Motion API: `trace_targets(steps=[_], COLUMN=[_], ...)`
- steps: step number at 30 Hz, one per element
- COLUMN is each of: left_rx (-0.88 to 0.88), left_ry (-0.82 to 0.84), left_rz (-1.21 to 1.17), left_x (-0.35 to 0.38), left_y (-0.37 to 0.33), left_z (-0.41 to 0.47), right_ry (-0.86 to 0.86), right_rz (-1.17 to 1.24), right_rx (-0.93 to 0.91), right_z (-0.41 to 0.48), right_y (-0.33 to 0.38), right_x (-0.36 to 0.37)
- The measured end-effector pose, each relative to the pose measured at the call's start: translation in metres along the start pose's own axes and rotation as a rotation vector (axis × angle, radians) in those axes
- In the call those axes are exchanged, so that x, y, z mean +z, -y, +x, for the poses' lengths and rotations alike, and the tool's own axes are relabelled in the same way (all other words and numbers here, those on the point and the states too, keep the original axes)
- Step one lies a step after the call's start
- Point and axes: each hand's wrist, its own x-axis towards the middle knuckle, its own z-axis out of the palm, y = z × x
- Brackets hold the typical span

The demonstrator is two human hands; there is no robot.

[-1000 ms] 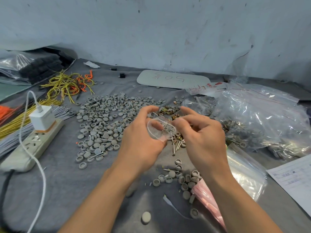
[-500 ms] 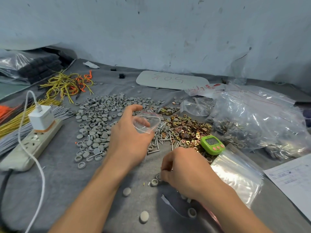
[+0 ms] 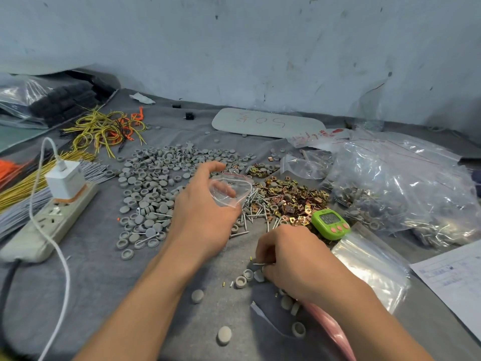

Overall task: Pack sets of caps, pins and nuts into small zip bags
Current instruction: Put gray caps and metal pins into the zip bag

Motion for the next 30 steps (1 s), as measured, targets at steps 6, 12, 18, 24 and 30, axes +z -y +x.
trace_targets(steps=[6,12,18,24,30], left_rx=[0.002,0.003,0.0,0.06,0.096], left_ry=[0.015,-0.004,0.002,0.058,0.092], left_rz=[0.034,0.069,0.093,0.16,0.173], left_x=[-0.001,0.0,-0.001,0.006,0.016], left_y=[-0.003,-0.003,-0.004,-0.008,-0.009], left_z=[-0.001,-0.001,-0.002,-0.005,-0.008], right_ry=[-0.104,-0.13,-0.337,-0.652,-0.592], right_rz=[-0.061,-0.141,0.099,0.816,0.732], right_rx=[-0.002,0.016,0.053,-0.027,-0.034], right_z=[-0.002,0.001,0.006,0.023,0.034], right_y=[0.006,0.011,0.008,0.007,0.02], right_x=[0.002,0.004,0.003,-0.014,-0.006])
